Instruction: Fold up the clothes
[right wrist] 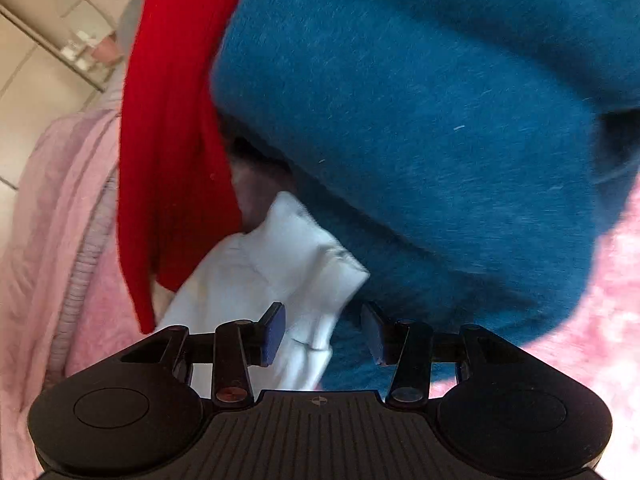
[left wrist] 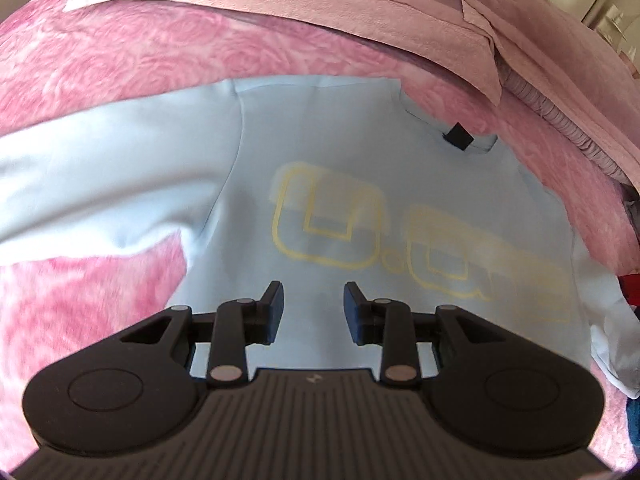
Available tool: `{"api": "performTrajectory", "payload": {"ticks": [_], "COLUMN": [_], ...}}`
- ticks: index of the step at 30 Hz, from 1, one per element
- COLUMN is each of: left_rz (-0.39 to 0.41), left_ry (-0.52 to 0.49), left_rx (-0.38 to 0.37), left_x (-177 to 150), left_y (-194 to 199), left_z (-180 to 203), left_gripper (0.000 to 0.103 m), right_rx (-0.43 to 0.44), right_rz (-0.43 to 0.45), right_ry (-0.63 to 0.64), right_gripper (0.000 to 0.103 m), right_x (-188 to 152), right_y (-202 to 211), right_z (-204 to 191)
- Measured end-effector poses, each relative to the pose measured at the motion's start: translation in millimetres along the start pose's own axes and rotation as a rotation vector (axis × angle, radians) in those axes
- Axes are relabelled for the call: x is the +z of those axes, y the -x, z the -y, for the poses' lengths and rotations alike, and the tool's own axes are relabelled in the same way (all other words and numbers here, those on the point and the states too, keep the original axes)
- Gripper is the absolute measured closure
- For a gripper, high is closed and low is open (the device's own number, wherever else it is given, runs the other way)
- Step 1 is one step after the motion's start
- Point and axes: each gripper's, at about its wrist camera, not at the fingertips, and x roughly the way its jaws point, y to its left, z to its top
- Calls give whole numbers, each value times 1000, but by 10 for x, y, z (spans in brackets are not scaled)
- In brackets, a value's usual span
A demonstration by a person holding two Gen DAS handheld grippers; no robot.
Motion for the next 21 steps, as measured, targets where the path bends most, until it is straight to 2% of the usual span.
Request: {"api": "performTrajectory", "payload": {"ticks": [2, 6, 8, 9, 10, 12, 15, 16, 18, 21], "left_rz": [10, 13, -13, -24, -31, -25, 4, 15, 33, 66], "left_ry": [4, 3, -2, -9, -14, -15, -39, -54, -112, -198], "left_rx": [2, 8, 24, 40, 53, 61, 57, 54, 47, 8], "left_x": [-59, -179, -265, -306, -343, -393, -413, -410, -368, -275], "left_y": [98, 206, 174, 161, 155, 198, 265, 279, 229, 100], "left_z": [-28, -120, -186, -215, -245, -309, -370, -381, -347, -250], "left_gripper": [76, 76, 76, 76, 76, 76, 76, 76, 76, 76], "right_rx": [-20, -95, -132, -141, -139, -175, -199, -188, -99, 144], "right_rz": [2, 114, 75, 44, 51, 75, 164, 182, 132, -95], "right_ry": [47, 200, 248, 262, 260, 263, 378, 436, 591, 797], "right_gripper": [99, 99, 98, 94, 92, 71, 67, 67, 67, 67], "right_x": [-4, -90, -157, -158, -145, -129, -249, -334, -661, -1383], "right_y": [34, 339, 255, 180, 160, 202, 476, 571, 693, 680], "right_z": [-67, -197, -163, -143, -150, -252, -570, -697, -999, -1502]}}
